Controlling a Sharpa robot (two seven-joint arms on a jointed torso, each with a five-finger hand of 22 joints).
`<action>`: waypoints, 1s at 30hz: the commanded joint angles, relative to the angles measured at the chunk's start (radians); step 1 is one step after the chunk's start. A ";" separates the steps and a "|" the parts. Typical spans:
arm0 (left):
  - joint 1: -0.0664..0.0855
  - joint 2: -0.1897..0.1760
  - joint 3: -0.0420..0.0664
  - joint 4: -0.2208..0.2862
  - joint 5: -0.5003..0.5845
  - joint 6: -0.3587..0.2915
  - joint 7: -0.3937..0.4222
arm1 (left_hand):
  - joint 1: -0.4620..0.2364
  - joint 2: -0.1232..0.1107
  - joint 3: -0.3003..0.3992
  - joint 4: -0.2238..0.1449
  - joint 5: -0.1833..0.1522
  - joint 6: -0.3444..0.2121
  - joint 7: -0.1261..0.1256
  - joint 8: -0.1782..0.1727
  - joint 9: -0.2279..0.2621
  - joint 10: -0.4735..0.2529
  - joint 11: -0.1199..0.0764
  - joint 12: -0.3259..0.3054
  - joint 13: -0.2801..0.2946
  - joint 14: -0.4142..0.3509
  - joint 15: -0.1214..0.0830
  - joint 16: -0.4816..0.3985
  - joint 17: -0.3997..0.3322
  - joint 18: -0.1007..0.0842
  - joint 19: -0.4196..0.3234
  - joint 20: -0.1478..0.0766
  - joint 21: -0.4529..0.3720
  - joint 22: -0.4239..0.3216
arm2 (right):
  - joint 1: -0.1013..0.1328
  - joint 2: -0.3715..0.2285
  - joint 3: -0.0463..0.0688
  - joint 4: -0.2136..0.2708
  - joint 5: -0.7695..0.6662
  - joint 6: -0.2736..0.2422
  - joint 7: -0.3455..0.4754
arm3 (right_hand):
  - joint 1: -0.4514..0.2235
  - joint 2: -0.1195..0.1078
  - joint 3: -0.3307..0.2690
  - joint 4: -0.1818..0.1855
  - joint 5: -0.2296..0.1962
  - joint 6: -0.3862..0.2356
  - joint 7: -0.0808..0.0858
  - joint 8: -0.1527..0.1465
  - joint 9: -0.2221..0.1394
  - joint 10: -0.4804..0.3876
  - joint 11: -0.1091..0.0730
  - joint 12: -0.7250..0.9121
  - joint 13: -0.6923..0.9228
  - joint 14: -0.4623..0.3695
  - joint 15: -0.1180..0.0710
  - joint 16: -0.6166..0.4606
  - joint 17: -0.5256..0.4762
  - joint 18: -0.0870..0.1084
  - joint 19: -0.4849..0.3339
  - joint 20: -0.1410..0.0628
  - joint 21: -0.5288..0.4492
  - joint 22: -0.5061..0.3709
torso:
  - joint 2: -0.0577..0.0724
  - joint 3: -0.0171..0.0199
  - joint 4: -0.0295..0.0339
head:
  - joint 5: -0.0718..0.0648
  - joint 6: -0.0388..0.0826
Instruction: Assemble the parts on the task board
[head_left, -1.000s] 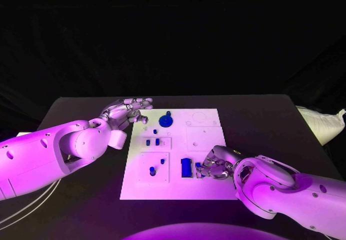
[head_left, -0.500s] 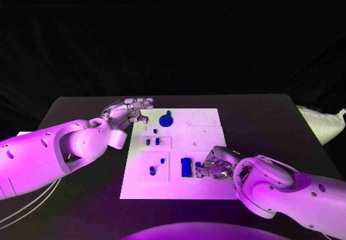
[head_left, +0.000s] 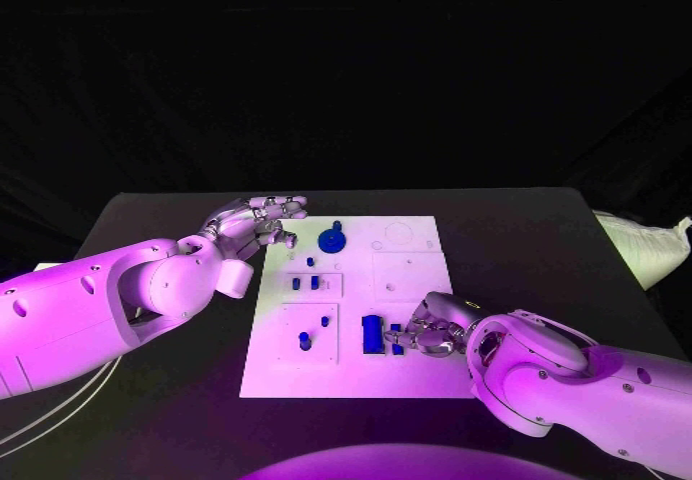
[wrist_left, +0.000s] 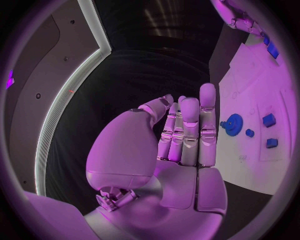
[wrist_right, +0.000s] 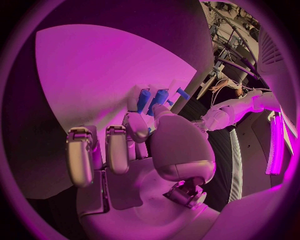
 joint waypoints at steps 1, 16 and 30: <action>-0.001 0.001 0.001 0.001 -0.006 0.029 0.001 | -0.002 0.010 -0.001 -0.002 0.003 -0.004 0.001 0.005 -0.002 -0.007 -0.003 0.003 0.001 -0.005 0.000 -0.003 -0.001 0.019 0.000 0.005 -0.004 -0.001 | -0.001 0.001 0.000 0.005 -0.015 0.008 0.006 | -0.022 0.008 -0.025 0.002 -0.068 0.001 -0.001 0.004 0.005 0.006 -0.001 0.002 0.001 0.071 -0.005 0.002 0.089 -0.009 0.071 -0.004 0.006 0.229 | 0.000 0.0002 0.0000 | 0.000 0.000; -0.001 0.000 0.001 0.001 -0.007 0.031 -0.001 | -0.002 0.010 -0.001 -0.002 0.003 -0.004 0.001 0.005 -0.002 -0.007 -0.003 0.003 0.001 -0.005 0.000 -0.003 -0.001 0.019 0.000 0.005 -0.004 -0.001 | -0.001 -0.013 0.000 0.007 -0.028 0.024 0.015 | 0.118 0.017 -0.056 -0.027 -0.076 -0.009 -0.001 0.009 0.027 0.006 -0.002 0.001 0.006 0.071 -0.006 0.001 0.089 -0.009 0.071 -0.004 0.005 0.229 | 0.000 -0.0002 -0.0003 | 0.000 -0.001; -0.001 0.001 0.000 0.001 -0.007 0.031 -0.001 | -0.001 0.010 -0.001 -0.003 0.003 -0.004 0.001 0.005 -0.002 -0.009 -0.003 0.004 0.001 -0.007 0.001 -0.004 -0.003 0.019 -0.001 0.005 -0.005 -0.002 | -0.001 0.012 0.000 -0.036 -0.063 0.049 0.014 | 0.279 0.030 -0.038 -0.109 -0.155 -0.012 -0.006 0.013 0.040 0.007 -0.007 0.004 0.010 0.072 -0.009 0.004 0.095 -0.009 0.072 -0.007 0.006 0.230 | 0.000 -0.0001 0.0012 | -0.002 -0.002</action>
